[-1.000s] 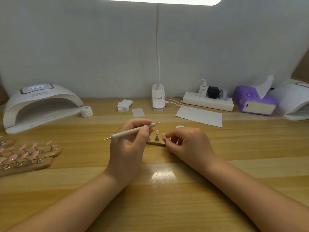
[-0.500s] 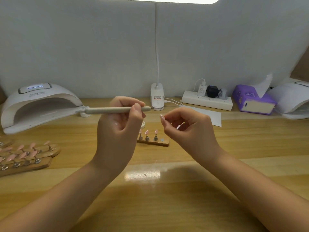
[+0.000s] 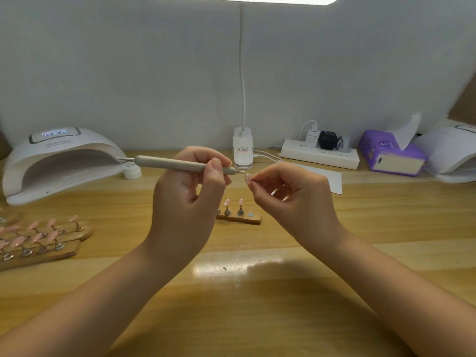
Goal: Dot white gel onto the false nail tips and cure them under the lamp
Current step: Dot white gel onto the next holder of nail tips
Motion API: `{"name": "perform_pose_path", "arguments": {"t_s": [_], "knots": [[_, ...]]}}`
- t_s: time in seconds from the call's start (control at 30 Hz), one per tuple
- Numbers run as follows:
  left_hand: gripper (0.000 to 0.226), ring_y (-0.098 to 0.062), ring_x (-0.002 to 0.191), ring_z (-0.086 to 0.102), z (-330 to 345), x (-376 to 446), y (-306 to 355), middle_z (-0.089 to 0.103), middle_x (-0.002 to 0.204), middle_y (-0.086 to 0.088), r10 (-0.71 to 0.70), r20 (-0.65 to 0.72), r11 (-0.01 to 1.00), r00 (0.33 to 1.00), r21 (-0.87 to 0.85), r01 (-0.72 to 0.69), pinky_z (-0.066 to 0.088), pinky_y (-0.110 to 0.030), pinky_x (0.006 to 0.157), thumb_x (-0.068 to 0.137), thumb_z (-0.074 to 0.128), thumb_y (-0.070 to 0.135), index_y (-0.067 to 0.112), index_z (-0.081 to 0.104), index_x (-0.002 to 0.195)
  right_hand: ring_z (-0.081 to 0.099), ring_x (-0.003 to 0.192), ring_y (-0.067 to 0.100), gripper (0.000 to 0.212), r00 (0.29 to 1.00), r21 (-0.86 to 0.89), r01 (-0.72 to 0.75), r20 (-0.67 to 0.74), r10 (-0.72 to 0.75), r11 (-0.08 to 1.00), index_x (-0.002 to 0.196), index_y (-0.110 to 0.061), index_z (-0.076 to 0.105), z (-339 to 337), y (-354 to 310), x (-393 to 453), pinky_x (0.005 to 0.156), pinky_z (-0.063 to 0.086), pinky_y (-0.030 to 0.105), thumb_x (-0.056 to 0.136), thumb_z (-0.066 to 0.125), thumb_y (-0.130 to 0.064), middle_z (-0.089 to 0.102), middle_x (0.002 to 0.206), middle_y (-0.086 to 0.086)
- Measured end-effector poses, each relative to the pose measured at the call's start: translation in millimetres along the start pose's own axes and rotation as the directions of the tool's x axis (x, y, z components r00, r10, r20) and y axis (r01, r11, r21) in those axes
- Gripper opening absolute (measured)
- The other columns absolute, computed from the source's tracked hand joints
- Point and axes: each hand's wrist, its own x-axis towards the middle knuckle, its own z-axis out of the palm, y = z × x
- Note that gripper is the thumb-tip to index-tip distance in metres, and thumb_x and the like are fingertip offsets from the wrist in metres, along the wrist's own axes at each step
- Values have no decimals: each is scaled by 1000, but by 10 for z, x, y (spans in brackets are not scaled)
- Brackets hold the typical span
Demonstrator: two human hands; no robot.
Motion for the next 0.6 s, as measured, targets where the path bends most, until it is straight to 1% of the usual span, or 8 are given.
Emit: {"name": "perform_pose_path", "arguments": {"t_s": [0.07, 0.17, 0.27, 0.33, 0.47, 0.6], "knots": [[16, -16, 67, 63, 3, -2, 2, 65, 79, 1, 5, 8, 1000, 1000, 14, -5, 52, -22, 57, 88, 47, 31, 23, 61, 86, 64, 70, 8, 9, 1000, -4, 6, -4, -6, 1000, 90, -11, 73, -1, -3, -1, 61, 55, 25, 84, 71, -17, 69, 77, -5], [18, -12, 68, 64, 0, -4, -2, 66, 80, 1, 6, 9, 999, 1000, 40, -6, 53, -20, 58, 89, 47, 31, 21, 62, 86, 65, 70, 8, 9, 1000, -11, 18, -7, -19, 1000, 89, -11, 73, 2, -4, -3, 61, 55, 25, 84, 71, -17, 70, 77, -4], [16, -12, 68, 64, 4, -13, -9, 66, 80, 2, -4, 8, 999, 1000, 51, 3, 53, -22, 58, 90, 49, 27, 19, 63, 86, 65, 71, 9, 8, 1000, -23, 29, -7, -29, 999, 89, -11, 73, 5, 4, -6, 61, 56, 27, 84, 72, -16, 70, 77, -4], [16, -10, 68, 64, 10, -18, -13, 66, 79, 3, -11, 9, 998, 1000, 59, 10, 53, -21, 59, 90, 49, 27, 19, 63, 86, 65, 70, 10, 8, 999, -26, 38, -11, -38, 999, 89, -10, 74, 4, 8, -6, 61, 56, 27, 84, 72, -15, 70, 77, -3], [15, -9, 69, 65, 14, -19, -26, 66, 78, 3, -30, -1, 997, 1000, 74, 30, 53, -21, 60, 91, 49, 19, 18, 63, 86, 65, 70, 8, 7, 999, -29, 52, -14, -52, 998, 90, -11, 73, 5, 7, -5, 61, 56, 24, 84, 72, -15, 70, 77, -4], [15, -9, 70, 65, 19, -22, -28, 66, 79, 3, -34, 2, 997, 999, 70, 34, 52, -18, 60, 91, 49, 19, 18, 63, 87, 65, 70, 9, 7, 998, -22, 54, -16, -55, 998, 90, -11, 73, 10, 7, -7, 60, 55, 25, 84, 72, -15, 70, 77, -4]]}}
